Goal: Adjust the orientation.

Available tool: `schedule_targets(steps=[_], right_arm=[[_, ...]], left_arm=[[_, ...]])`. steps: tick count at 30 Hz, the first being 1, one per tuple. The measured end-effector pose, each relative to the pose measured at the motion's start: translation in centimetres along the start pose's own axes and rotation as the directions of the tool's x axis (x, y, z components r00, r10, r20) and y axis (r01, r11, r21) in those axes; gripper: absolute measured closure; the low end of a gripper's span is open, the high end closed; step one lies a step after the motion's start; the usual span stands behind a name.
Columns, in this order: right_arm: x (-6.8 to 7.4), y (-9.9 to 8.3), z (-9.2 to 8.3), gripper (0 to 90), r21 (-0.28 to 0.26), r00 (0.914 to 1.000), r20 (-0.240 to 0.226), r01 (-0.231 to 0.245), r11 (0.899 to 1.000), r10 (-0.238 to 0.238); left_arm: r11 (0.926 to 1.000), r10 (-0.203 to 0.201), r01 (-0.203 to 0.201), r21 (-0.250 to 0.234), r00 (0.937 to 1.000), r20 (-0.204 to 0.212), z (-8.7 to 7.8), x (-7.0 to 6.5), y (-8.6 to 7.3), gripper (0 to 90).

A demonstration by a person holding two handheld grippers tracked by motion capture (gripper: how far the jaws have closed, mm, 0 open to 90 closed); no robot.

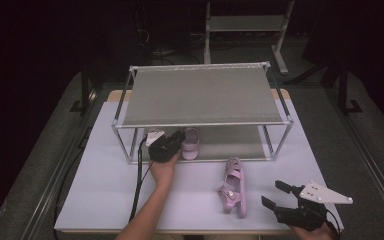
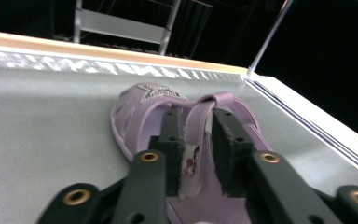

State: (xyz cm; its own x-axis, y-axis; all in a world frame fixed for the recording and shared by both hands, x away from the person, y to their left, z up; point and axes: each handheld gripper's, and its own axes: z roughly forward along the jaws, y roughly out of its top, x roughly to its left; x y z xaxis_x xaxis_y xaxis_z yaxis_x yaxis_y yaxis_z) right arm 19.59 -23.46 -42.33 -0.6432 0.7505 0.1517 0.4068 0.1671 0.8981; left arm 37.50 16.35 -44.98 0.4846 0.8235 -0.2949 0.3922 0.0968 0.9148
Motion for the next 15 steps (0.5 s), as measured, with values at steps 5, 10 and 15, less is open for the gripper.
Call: schedule_targets(steps=[5, 10, 15], right_arm=[[0.0, 0.0, 0.1, 26.7, 0.001, 1.0, -0.002, 0.0, 1.0, 0.0], [0.1, 0.0, 0.1, 26.7, 0.002, 1.0, -0.003, 0.004, 1.0, -0.004], [0.2, 0.0, 0.1, 27.3, -0.003, 1.0, -0.004, 0.007, 1.0, -0.007]], left_arm=[[0.9998, -0.015, 0.015, -0.01, 0.9995, 0.027, -0.8, -0.2, 0.4, 67.0], [0.9999, -0.014, 0.014, 0.001, 0.9979, 0.063, -1.6, -0.3, 0.3, 64.3], [0.9994, -0.034, 0.034, 0.001, 0.9969, 0.071, -2.8, -0.4, -0.4, 64.4]])
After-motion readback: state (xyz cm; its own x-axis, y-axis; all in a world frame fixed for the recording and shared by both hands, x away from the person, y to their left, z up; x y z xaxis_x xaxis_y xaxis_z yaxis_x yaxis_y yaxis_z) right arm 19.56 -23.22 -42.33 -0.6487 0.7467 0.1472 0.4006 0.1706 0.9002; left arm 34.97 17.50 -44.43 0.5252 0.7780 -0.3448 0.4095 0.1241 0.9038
